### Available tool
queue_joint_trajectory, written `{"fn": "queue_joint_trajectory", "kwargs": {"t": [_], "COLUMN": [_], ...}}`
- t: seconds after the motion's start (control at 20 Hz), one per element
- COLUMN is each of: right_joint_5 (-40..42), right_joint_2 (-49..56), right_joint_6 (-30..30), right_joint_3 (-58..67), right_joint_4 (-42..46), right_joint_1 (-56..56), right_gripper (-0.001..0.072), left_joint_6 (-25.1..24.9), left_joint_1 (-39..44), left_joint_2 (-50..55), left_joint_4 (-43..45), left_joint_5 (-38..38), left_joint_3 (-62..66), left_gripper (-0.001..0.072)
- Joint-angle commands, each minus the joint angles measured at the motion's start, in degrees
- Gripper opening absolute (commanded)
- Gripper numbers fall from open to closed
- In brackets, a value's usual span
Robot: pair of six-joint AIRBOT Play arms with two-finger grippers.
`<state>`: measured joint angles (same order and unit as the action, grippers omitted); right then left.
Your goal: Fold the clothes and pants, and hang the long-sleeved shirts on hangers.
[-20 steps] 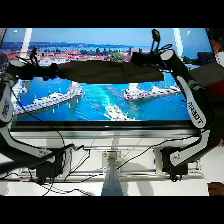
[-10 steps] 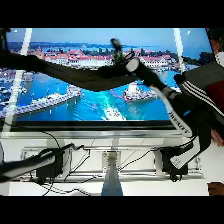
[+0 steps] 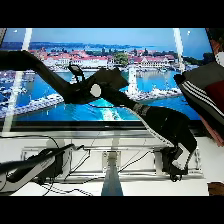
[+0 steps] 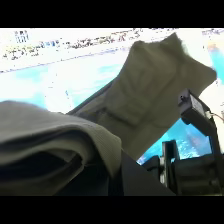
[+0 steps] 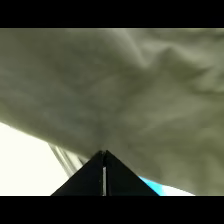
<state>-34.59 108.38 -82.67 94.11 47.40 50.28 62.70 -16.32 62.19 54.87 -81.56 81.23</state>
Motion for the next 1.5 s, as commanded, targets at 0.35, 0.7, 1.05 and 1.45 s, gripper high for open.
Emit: {"fn": "queue_joint_trajectory", "kwargs": {"t": [0.35, 0.7, 1.05, 1.45], "right_joint_5": [-19.6, -30.1, -34.9, -34.8], "right_joint_2": [-4.9, -4.6, 5.6, 14.2], "right_joint_6": [-0.6, -0.1, 3.0, 7.2], "right_joint_3": [1.1, 1.0, 1.0, 2.1], "right_joint_4": [12.7, 14.6, -4.0, -18.1], "right_joint_1": [-31.3, -51.5, -53.3, -36.6], "right_gripper": [0.0015, 0.0458, 0.0626, 0.0552], "left_joint_6": [0.3, -0.8, -1.6, -1.6], "left_joint_1": [21.9, 39.6, 36.3, 33.2], "left_joint_2": [17.3, 29.3, 29.4, 29.4], "left_joint_4": [-11.8, -14.1, -13.0, -13.0], "left_joint_5": [12.9, 33.0, 32.0, 26.4], "left_joint_3": [0.0, 0.0, 0.0, 0.0], "left_gripper": [0.0015, 0.0704, 0.0703, 0.0702]}}
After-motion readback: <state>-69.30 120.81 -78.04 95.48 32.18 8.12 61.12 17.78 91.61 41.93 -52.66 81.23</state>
